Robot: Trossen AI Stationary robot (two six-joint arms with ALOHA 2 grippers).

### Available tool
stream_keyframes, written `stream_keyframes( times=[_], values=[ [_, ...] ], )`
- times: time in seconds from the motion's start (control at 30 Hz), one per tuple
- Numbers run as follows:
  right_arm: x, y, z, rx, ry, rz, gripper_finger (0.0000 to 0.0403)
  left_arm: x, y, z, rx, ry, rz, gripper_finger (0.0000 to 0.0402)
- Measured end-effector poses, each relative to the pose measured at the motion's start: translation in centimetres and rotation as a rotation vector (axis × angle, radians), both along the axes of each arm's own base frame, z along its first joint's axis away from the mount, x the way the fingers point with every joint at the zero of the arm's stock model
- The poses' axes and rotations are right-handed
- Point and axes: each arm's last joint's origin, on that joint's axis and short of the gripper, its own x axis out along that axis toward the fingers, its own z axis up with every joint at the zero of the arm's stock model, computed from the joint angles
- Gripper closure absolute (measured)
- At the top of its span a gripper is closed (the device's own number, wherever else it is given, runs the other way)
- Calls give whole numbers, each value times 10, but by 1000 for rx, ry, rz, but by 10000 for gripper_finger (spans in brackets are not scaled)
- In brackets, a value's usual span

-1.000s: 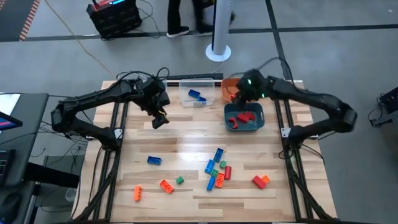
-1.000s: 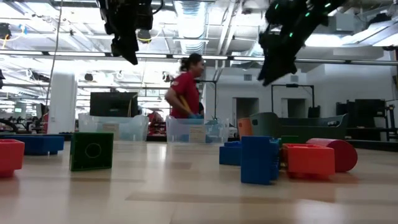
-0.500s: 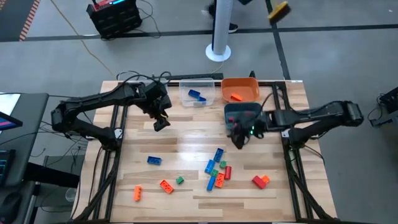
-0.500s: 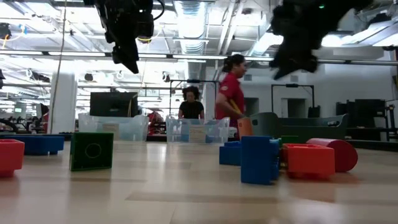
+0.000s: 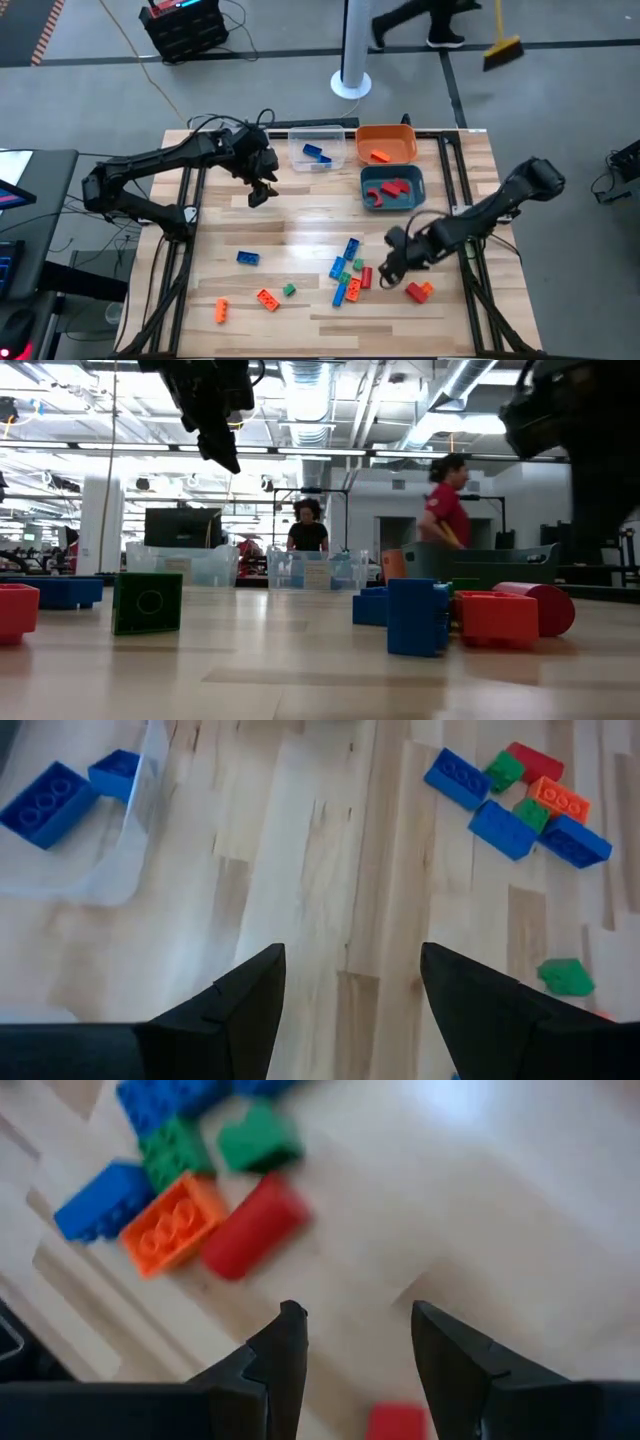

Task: Sort blocks
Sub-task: Put the red block into the blue bin

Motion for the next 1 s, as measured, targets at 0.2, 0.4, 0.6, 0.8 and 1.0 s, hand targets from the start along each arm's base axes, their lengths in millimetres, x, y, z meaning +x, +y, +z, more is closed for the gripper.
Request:
stream_keyframes(
  times=[0.2, 0.4, 0.6, 0.8, 1.0],
  values=[
    [6, 28, -2, 52, 150, 31, 220, -2, 5, 0, 37, -7, -52, 174],
    [11, 37, 2, 13, 376, 167, 219, -3, 8, 0, 71, -11, -81, 174],
    [21, 42, 0, 4, 398, 163, 203, -3, 8, 0, 68, -7, -81, 174],
    [20, 45, -1, 11, 405, 153, 177, -4, 8, 0, 68, -6, -81, 174],
    [13, 50, -2, -8, 436, 161, 167, -4, 8, 0, 69, -6, -82, 174]
  ],
)
